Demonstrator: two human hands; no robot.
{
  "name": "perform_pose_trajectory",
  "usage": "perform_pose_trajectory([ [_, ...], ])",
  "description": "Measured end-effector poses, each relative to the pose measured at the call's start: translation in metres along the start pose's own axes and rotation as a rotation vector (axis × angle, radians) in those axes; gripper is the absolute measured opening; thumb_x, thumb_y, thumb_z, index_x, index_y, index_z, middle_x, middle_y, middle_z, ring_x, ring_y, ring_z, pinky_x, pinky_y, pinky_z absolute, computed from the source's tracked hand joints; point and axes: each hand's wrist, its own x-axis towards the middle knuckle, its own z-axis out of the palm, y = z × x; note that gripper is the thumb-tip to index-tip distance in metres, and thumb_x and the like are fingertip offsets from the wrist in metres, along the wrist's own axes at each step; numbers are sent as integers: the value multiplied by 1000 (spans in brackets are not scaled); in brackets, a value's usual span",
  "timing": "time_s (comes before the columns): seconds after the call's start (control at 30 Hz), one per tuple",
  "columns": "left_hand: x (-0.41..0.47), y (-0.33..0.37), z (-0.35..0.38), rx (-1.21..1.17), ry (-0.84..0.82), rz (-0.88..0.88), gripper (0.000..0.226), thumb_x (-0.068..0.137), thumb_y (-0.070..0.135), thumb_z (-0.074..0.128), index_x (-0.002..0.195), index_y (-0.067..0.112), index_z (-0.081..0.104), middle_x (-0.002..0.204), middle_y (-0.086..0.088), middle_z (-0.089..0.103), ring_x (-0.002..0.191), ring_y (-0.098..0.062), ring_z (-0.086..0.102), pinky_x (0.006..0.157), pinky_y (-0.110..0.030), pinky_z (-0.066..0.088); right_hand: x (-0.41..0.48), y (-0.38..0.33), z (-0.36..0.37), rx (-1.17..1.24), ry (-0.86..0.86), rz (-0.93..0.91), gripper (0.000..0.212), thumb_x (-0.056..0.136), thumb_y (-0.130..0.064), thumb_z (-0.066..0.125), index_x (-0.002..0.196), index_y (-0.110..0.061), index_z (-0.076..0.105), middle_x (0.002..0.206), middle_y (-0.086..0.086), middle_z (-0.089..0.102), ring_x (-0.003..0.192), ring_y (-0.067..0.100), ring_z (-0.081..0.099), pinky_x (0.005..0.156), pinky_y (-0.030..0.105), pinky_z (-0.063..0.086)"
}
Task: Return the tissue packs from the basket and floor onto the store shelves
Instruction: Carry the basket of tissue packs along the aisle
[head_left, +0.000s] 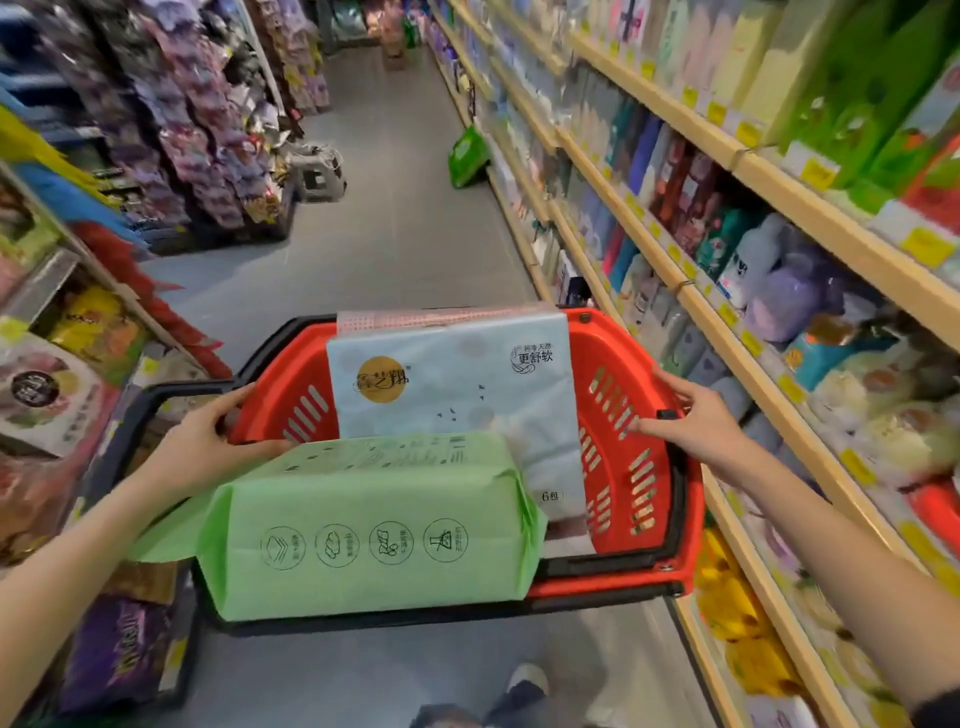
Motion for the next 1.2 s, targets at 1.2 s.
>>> perform_pose_trajectory([
  [1.2, 661, 73, -179, -103, 123, -12, 71, 72, 32, 76, 135, 24, 43, 97, 2, 59, 73, -5, 56, 60, -25, 44, 691, -272, 135, 114, -155, -106, 86, 60, -25, 84, 136, -21, 44, 92, -2, 67, 64, -2, 67, 54, 12, 52],
])
